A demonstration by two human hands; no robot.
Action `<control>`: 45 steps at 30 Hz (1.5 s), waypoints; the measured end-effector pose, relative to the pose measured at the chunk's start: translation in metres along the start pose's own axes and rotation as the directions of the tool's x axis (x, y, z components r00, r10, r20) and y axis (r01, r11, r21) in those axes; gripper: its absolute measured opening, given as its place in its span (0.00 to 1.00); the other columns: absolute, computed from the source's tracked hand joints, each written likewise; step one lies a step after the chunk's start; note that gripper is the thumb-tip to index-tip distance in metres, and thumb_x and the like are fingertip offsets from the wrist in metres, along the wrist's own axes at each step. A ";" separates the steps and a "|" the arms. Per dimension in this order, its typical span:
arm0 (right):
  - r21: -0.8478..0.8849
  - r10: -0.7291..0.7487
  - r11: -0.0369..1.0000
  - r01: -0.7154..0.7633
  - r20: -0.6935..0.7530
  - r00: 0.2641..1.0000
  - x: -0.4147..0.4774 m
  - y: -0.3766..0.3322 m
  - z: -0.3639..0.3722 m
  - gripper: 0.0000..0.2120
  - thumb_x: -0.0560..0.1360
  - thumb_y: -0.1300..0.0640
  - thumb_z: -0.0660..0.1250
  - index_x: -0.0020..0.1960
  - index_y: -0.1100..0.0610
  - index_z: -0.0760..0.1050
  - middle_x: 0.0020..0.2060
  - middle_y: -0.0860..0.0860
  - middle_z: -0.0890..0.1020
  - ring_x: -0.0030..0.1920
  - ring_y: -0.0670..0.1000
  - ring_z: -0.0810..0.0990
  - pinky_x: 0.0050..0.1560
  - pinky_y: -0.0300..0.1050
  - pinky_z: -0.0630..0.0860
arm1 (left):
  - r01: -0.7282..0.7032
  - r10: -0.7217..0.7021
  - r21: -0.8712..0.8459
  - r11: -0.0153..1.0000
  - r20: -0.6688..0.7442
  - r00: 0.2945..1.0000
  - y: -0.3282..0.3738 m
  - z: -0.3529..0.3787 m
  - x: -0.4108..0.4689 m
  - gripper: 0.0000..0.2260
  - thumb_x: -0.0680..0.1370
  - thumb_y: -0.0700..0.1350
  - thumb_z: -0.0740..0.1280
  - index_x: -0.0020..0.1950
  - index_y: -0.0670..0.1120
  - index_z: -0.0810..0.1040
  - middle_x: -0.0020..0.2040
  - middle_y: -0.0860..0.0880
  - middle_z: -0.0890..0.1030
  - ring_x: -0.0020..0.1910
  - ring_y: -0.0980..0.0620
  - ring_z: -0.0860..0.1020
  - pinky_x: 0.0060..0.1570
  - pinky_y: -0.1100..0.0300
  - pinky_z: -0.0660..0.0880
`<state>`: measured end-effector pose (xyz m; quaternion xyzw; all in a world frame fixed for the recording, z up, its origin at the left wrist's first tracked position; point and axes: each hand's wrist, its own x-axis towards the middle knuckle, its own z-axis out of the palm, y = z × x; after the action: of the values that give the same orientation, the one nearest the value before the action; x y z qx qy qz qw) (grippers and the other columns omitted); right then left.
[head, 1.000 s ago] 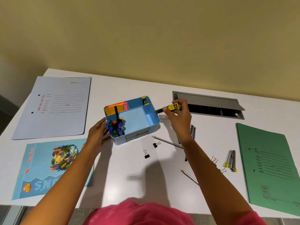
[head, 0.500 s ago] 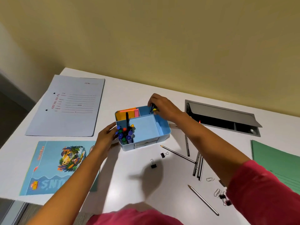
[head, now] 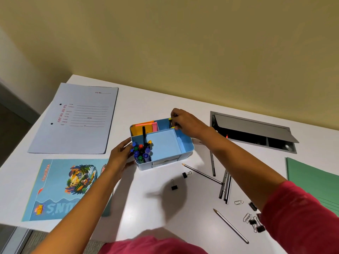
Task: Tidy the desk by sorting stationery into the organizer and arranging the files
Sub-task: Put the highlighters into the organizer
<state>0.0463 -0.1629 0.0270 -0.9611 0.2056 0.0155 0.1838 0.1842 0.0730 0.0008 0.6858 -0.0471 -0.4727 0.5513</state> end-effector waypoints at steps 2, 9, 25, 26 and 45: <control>-0.043 -0.035 0.999 0.032 -0.054 0.998 -0.004 -0.001 0.002 0.08 0.71 0.71 0.67 0.49 0.64 0.76 0.53 0.57 0.74 0.48 0.56 0.75 0.42 0.42 0.70 | -0.006 0.006 0.002 1.000 -0.005 1.000 0.000 -0.001 0.000 0.16 0.80 0.45 0.61 0.68 0.49 0.71 0.61 0.42 0.79 0.61 0.43 0.77 0.56 0.45 0.76; 0.050 0.045 0.998 -0.026 -0.441 0.896 -0.040 -0.020 0.009 0.09 0.71 0.70 0.69 0.51 0.65 0.78 0.51 0.58 0.76 0.50 0.56 0.77 0.49 0.45 0.75 | -0.059 0.060 0.034 0.998 -0.016 0.998 -0.003 0.005 -0.002 0.16 0.82 0.43 0.59 0.69 0.49 0.71 0.61 0.43 0.79 0.58 0.43 0.78 0.49 0.51 0.77; 0.572 0.821 0.477 -0.667 -0.562 0.104 -0.243 0.025 0.087 0.15 0.71 0.71 0.63 0.56 0.63 0.75 0.54 0.60 0.75 0.57 0.59 0.72 0.57 0.42 0.66 | -0.137 0.157 0.174 0.975 -0.106 0.982 -0.027 0.009 0.006 0.15 0.82 0.50 0.56 0.67 0.50 0.74 0.60 0.44 0.80 0.58 0.44 0.78 0.57 0.43 0.77; 0.569 0.841 0.411 -0.712 -0.539 0.054 -0.255 0.031 0.092 0.17 0.71 0.71 0.64 0.59 0.64 0.73 0.56 0.62 0.74 0.58 0.61 0.71 0.59 0.46 0.68 | -0.136 0.159 0.189 0.973 -0.115 0.981 -0.028 0.009 0.007 0.15 0.82 0.50 0.56 0.66 0.51 0.75 0.59 0.45 0.80 0.58 0.44 0.78 0.57 0.42 0.77; 0.637 0.893 -0.077 -0.767 -0.299 -0.337 -0.311 0.051 0.103 0.20 0.74 0.65 0.64 0.61 0.75 0.64 0.57 0.73 0.70 0.59 0.71 0.68 0.60 0.62 0.67 | -0.096 0.133 0.217 0.971 -0.163 0.978 -0.033 0.012 0.009 0.14 0.81 0.45 0.54 0.44 0.54 0.77 0.48 0.45 0.80 0.51 0.42 0.78 0.56 0.41 0.75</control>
<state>-0.2537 -0.0475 -0.0542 -0.3875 0.8870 -0.2308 0.0985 0.1651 0.0719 -0.0305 0.7750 -0.0869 -0.3698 0.5050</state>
